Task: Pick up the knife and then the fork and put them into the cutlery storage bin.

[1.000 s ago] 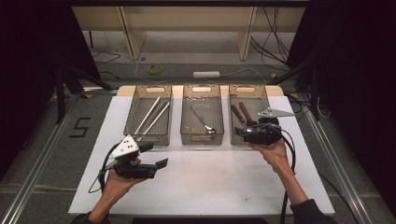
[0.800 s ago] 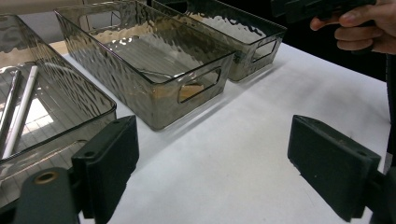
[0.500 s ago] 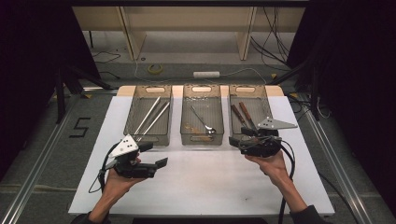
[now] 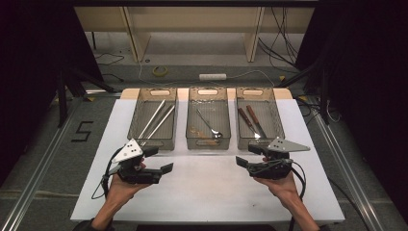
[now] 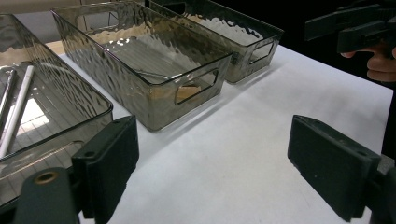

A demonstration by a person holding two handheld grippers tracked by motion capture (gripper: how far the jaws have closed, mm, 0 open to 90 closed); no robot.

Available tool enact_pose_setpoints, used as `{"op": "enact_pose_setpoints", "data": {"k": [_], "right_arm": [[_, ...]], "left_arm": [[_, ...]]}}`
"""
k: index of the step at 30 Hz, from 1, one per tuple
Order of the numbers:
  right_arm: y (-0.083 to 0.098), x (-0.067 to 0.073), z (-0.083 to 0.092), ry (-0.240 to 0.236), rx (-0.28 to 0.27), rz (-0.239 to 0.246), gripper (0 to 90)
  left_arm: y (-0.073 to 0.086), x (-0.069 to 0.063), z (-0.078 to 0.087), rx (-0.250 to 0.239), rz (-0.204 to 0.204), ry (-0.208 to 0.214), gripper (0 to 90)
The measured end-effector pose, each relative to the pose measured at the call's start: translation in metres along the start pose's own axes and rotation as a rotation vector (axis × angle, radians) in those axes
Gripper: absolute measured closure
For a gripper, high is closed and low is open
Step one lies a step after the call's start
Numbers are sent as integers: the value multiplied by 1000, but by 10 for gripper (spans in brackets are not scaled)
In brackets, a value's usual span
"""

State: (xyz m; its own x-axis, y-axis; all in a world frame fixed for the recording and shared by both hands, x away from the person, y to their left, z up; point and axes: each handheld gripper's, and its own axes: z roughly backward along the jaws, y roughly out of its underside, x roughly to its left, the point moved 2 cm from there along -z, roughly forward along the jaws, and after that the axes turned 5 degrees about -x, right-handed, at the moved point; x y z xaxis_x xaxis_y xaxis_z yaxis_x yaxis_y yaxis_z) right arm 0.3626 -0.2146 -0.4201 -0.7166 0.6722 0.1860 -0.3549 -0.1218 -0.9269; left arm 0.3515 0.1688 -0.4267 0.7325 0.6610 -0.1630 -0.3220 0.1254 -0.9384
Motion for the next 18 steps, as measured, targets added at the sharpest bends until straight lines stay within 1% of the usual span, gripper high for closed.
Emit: {"op": "enact_pose_setpoints", "data": {"k": [8,12,18], "right_arm": [[11,1,8,7,-14,-12,294],[15,3,11,10,-8,-15,286],[21,9,12,3,-8,-4,284]], "left_arm": [[0,-1,0,-2,-1,5,158],[0,-1,1,-4,4,7,157],[0,-2,2,-6,4,11,158]]}}
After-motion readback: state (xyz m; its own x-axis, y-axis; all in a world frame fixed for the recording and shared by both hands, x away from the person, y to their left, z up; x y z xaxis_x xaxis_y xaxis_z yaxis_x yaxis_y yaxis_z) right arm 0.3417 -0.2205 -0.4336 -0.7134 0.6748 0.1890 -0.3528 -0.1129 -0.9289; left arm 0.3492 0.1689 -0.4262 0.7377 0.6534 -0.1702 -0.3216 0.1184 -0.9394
